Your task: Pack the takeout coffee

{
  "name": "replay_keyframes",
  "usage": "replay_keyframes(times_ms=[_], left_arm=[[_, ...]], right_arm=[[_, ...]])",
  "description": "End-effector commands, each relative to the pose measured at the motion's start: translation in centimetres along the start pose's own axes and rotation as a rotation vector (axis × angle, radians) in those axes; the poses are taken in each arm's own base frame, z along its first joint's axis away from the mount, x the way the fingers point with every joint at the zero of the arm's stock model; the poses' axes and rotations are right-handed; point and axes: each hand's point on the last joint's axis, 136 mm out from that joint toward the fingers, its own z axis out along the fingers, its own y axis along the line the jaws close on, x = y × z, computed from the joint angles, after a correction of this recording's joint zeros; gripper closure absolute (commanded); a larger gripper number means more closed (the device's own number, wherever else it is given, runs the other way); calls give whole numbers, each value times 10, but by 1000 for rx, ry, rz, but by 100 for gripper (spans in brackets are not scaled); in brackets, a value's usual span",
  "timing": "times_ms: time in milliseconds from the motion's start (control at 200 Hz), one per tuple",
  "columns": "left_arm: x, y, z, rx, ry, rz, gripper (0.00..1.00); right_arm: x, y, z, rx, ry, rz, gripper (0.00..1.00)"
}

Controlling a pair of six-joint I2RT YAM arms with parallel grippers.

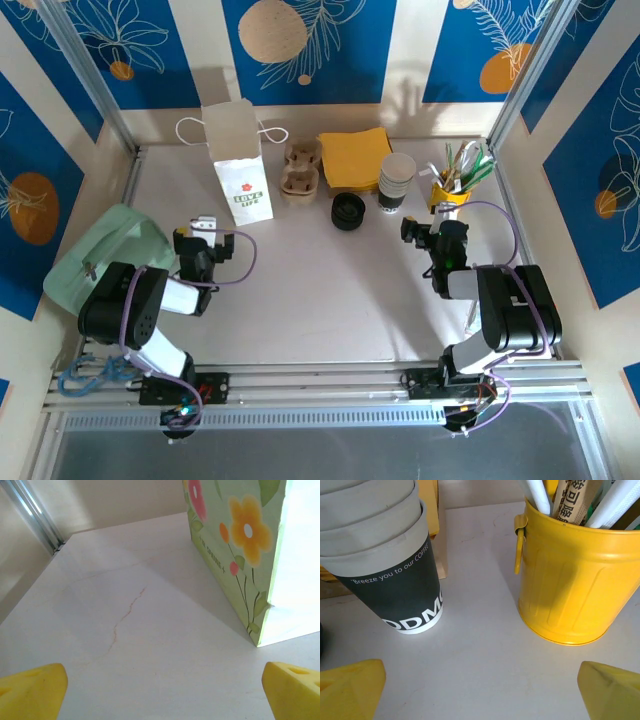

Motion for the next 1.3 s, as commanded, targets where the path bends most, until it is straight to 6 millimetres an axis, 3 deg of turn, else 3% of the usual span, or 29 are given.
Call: replay_keyframes(times_ms=[0, 1090, 1291], left_arm=[[-11, 5, 1, -9, -29, -27, 1], [-11, 5, 1, -8, -30, -26, 1], [-24, 8, -18, 0, -108, -34, 1]], right_arm=[[-2, -2, 0, 18, -21, 11, 1], [-2, -2, -1, 16, -22, 11, 1], [-5, -8, -13, 16, -63, 47, 1]])
